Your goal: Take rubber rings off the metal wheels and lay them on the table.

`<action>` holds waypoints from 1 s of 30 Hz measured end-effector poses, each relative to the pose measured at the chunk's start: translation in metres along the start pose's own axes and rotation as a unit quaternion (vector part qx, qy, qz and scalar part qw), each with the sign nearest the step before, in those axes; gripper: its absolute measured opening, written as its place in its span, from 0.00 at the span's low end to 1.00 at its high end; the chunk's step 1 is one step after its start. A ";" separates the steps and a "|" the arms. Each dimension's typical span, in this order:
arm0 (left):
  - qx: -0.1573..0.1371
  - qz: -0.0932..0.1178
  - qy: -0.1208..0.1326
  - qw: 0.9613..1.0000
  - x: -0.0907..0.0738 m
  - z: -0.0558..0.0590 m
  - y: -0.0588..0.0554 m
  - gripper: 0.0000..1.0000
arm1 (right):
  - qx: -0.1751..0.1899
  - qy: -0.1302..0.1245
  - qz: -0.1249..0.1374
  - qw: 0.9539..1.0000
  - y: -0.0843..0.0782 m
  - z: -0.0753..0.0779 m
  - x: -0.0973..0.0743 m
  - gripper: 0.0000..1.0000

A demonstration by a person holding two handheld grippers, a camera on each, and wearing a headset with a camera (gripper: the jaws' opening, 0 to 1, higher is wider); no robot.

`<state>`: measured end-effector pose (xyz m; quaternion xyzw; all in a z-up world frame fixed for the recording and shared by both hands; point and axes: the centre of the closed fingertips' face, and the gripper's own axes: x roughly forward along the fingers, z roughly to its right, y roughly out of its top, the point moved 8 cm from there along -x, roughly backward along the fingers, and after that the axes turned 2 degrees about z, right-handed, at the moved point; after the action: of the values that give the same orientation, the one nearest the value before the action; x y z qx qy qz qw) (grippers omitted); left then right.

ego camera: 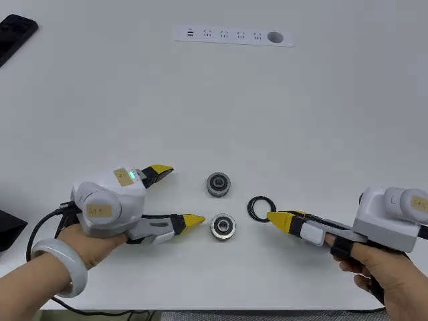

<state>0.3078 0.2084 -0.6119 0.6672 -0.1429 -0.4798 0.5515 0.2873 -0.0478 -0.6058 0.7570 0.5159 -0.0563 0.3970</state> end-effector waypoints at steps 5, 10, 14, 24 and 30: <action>0.002 0.003 -0.001 1.000 -0.005 0.002 0.000 0.67 | -0.028 0.006 -0.003 1.000 0.000 -0.002 0.000 0.36; 0.000 0.003 0.002 1.000 -0.009 0.005 0.001 0.67 | -0.061 0.007 -0.014 0.998 -0.001 -0.007 0.000 0.47; 0.001 0.005 0.002 1.000 -0.014 0.008 0.001 0.67 | -0.078 0.009 -0.019 0.997 -0.002 -0.010 0.000 0.52; -0.006 0.011 0.006 1.000 -0.027 0.015 0.000 0.68 | -0.147 0.008 -0.028 0.989 -0.004 -0.020 -0.003 0.66; -0.008 0.015 0.011 1.000 -0.036 0.019 0.000 0.69 | -0.179 0.012 -0.037 0.983 -0.008 -0.026 -0.005 0.71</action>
<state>0.2741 0.2229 -0.5928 0.6657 -0.1428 -0.4651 0.5659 0.2696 -0.0333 -0.5897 0.6549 0.5501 0.0310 0.5173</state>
